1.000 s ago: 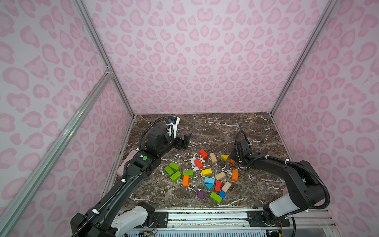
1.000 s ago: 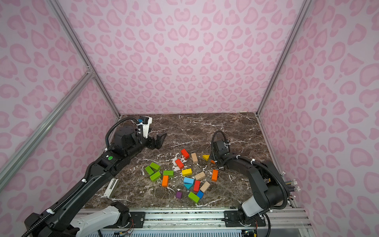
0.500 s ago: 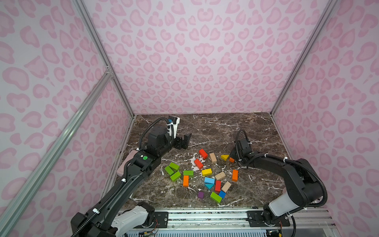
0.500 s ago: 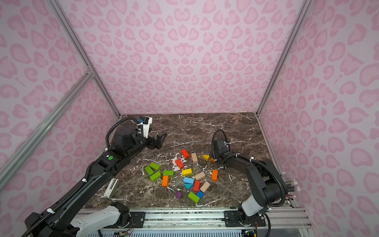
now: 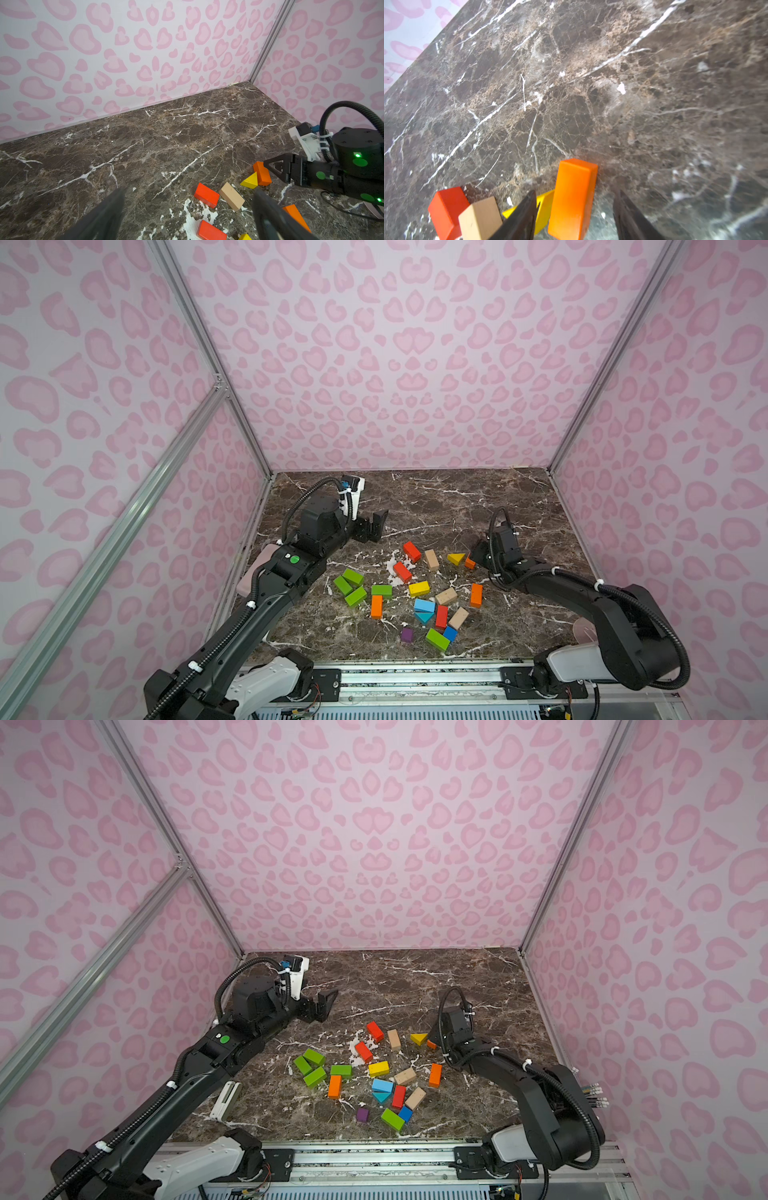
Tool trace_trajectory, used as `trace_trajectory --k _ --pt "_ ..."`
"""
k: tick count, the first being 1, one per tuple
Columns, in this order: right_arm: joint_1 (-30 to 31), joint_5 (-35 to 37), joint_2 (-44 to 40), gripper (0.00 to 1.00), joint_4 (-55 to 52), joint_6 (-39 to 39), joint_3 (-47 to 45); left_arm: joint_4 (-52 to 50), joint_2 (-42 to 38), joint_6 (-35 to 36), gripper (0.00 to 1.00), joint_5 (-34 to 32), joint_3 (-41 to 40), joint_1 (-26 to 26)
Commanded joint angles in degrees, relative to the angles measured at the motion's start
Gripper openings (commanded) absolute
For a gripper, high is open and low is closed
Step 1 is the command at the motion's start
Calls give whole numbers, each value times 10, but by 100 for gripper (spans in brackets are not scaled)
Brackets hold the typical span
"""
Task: Assemble a heart with building blocks
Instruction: Assemble the building block at the center of the board.
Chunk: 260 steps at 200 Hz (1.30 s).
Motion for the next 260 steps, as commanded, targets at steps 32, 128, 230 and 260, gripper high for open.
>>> trace_trajectory --k 32,128,230,260 --pt "-30 -108 -62 57 44 -68 -52 10 2 -3 98 9 1 3" --pt "-64 -188 -20 44 96 -60 -63 10 0 -4 98 10 1 3" --pt "-64 -198 15 34 122 -49 -53 8 1 -5 98 10 0 4" --pt "-63 -202 19 33 126 -45 -52 7 1 -5 98 10 1 3"
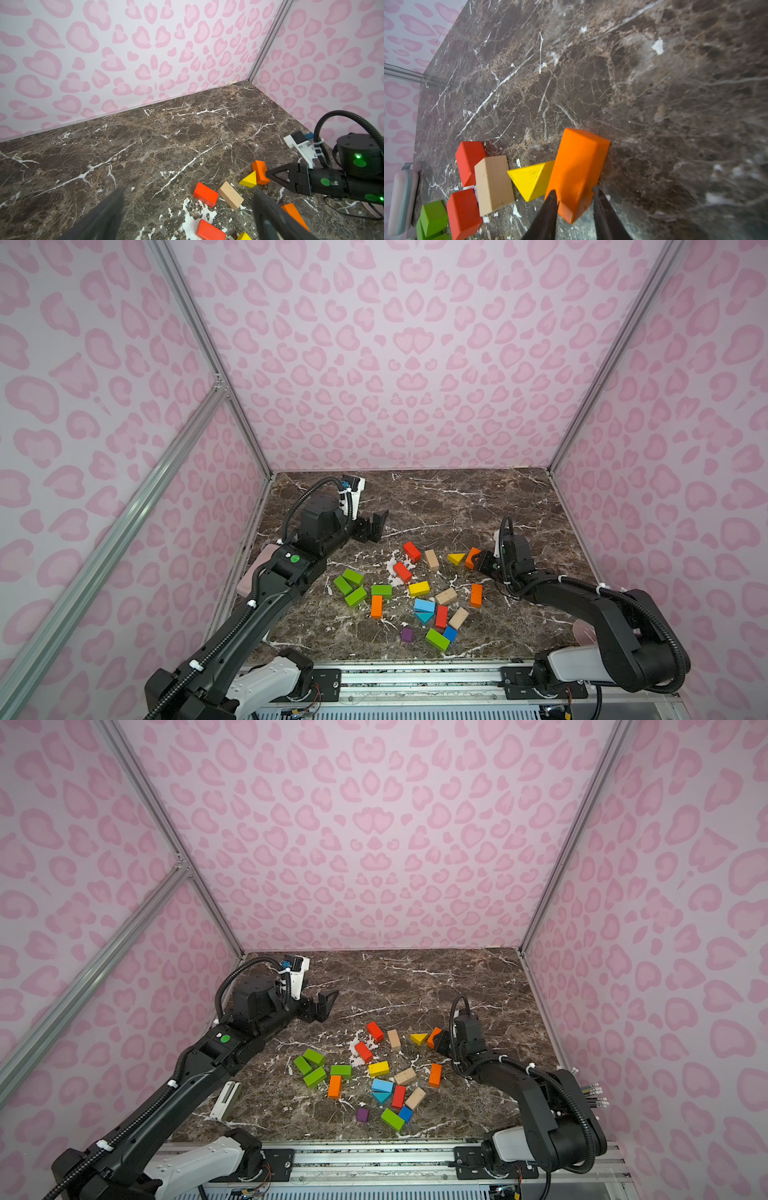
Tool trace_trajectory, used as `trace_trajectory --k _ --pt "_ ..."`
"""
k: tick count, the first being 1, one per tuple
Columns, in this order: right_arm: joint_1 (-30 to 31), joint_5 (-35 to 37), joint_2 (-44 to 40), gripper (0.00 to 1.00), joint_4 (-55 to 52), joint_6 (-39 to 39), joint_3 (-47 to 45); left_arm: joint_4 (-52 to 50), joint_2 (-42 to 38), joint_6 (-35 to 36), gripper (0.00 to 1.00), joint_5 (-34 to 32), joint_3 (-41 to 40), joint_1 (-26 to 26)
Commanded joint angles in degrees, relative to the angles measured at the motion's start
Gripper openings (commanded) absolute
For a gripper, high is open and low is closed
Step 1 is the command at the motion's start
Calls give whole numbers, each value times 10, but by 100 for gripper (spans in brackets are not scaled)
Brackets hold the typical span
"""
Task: Assemble a heart with building blocks
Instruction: Assemble the building block at the center of the board.
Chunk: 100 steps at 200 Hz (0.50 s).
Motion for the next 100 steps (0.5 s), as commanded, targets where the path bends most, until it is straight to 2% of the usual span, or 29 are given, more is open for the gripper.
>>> trace_trajectory --k 1,100 --pt "1 -9 4 33 29 4 11 8 0 -3 98 1 0 0" --pt "8 -12 21 31 41 9 19 7 1 -3 98 0 0 0"
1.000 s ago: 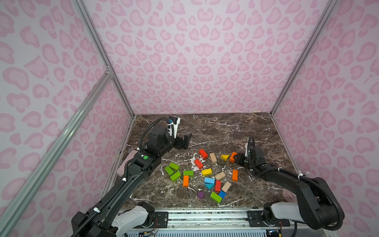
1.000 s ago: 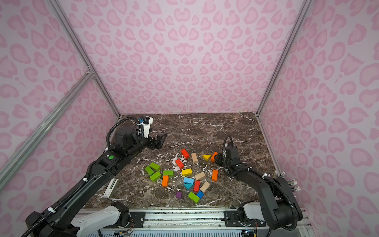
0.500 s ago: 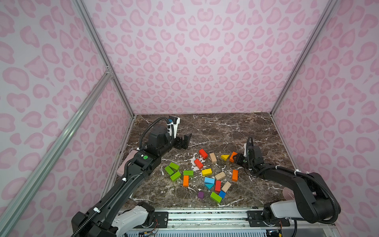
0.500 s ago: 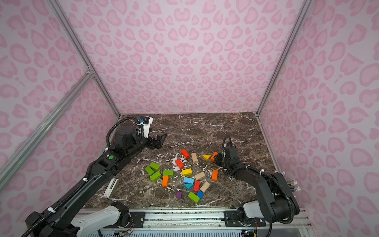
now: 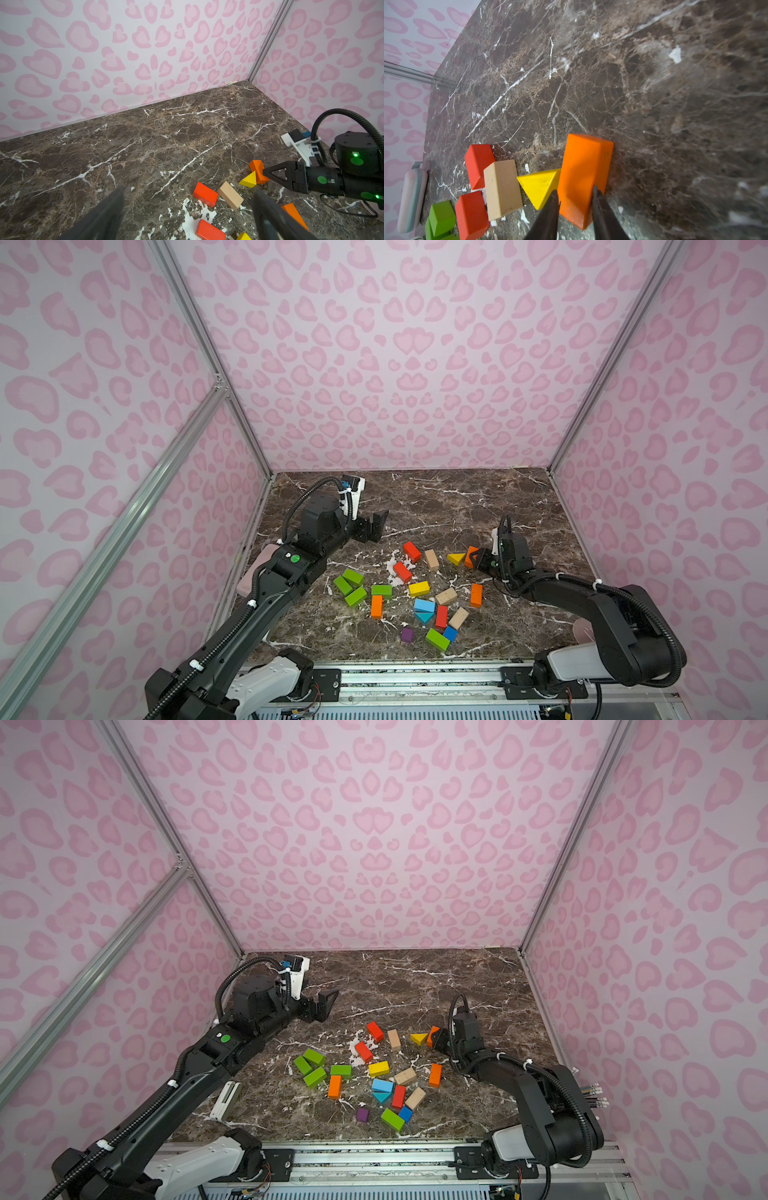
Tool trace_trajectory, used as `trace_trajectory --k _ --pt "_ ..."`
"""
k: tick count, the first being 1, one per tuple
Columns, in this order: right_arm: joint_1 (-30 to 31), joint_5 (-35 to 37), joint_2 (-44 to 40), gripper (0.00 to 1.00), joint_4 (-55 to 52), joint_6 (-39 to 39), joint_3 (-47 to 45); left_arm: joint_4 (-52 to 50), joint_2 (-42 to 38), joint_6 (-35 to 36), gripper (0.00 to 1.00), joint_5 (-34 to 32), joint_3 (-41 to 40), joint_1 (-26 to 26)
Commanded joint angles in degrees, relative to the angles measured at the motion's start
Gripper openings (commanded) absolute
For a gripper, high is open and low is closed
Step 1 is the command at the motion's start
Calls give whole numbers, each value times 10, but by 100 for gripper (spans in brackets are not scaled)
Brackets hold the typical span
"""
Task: Assemble a heart with building blocks
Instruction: Assemble the building block at the center of the board.
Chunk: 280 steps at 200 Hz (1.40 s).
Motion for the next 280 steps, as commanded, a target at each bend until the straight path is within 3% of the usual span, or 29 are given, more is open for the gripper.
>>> trace_trajectory --k 1,155,222,280 --pt "3 -4 4 31 18 3 9 8 0 -2 98 1 0 0" --pt "9 7 -2 31 10 0 15 7 3 -3 98 12 -1 0" --pt "9 25 -92 37 -54 -59 5 -1 22 -12 100 42 -3 -12" --pt "9 19 -191 48 -145 -103 3 -61 104 -10 91 26 34 -73"
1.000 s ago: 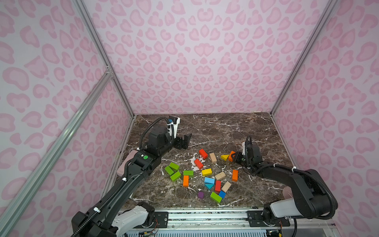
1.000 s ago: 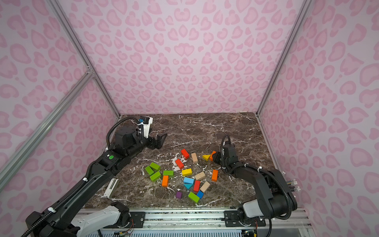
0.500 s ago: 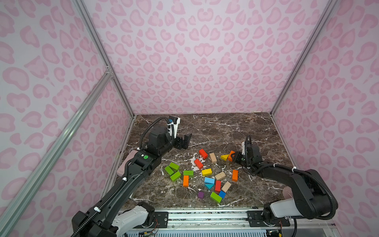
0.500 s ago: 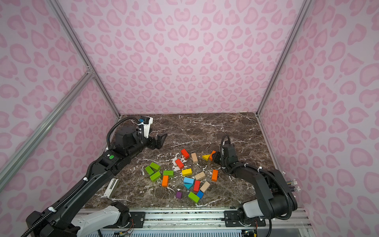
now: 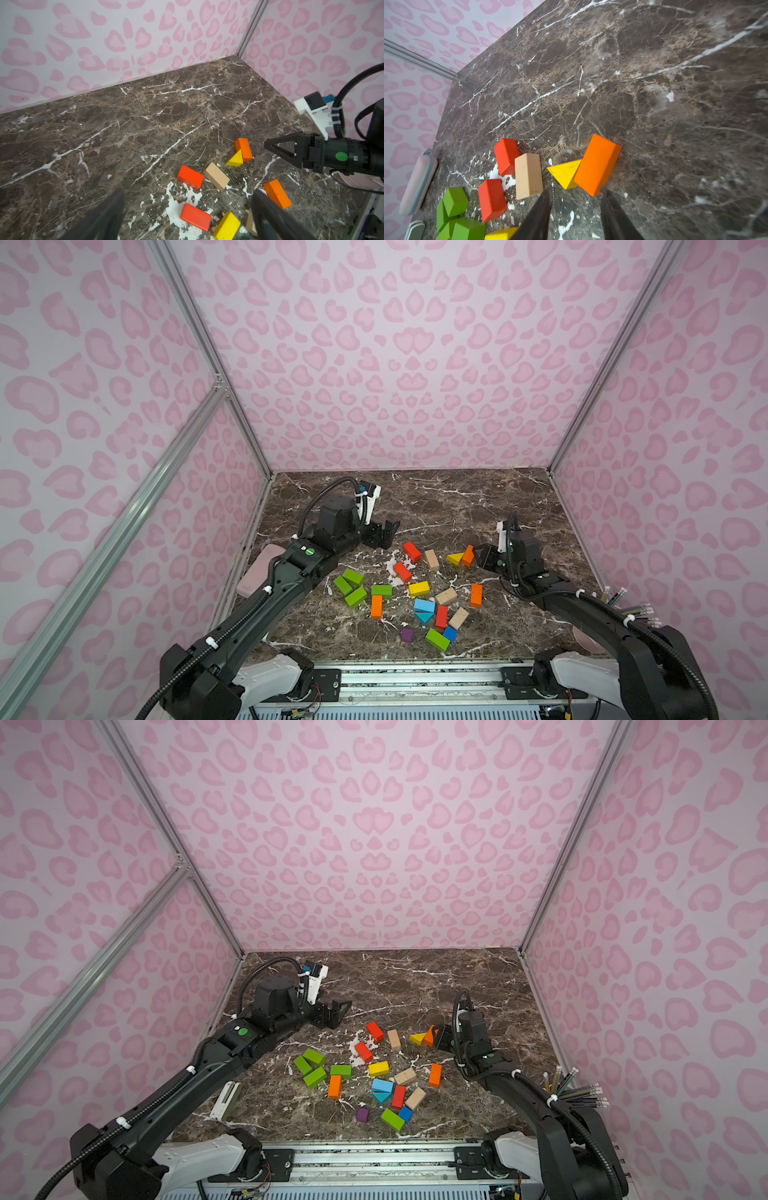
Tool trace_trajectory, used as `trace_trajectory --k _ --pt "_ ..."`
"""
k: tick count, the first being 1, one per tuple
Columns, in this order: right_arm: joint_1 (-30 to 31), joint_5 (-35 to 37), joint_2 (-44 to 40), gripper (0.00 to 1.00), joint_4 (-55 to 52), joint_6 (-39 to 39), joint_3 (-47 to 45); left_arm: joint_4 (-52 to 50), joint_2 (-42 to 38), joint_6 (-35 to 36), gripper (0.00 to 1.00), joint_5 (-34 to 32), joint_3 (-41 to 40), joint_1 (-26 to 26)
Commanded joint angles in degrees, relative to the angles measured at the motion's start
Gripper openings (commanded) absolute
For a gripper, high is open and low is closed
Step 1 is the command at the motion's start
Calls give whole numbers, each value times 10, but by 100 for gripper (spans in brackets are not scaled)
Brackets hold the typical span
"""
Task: Assemble a heart with building blocks
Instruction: Assemble the building block at the center of the board.
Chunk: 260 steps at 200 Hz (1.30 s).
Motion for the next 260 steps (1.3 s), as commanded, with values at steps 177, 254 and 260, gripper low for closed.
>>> trace_trajectory --k 177,254,260 --pt "5 -43 -223 92 -148 -76 -14 -165 420 219 95 -59 243 -132" --pt "6 -124 -186 99 -343 -147 135 -200 501 255 90 -30 315 -133" --pt "7 -127 -186 99 -354 -150 142 -200 505 255 90 -34 315 -133"
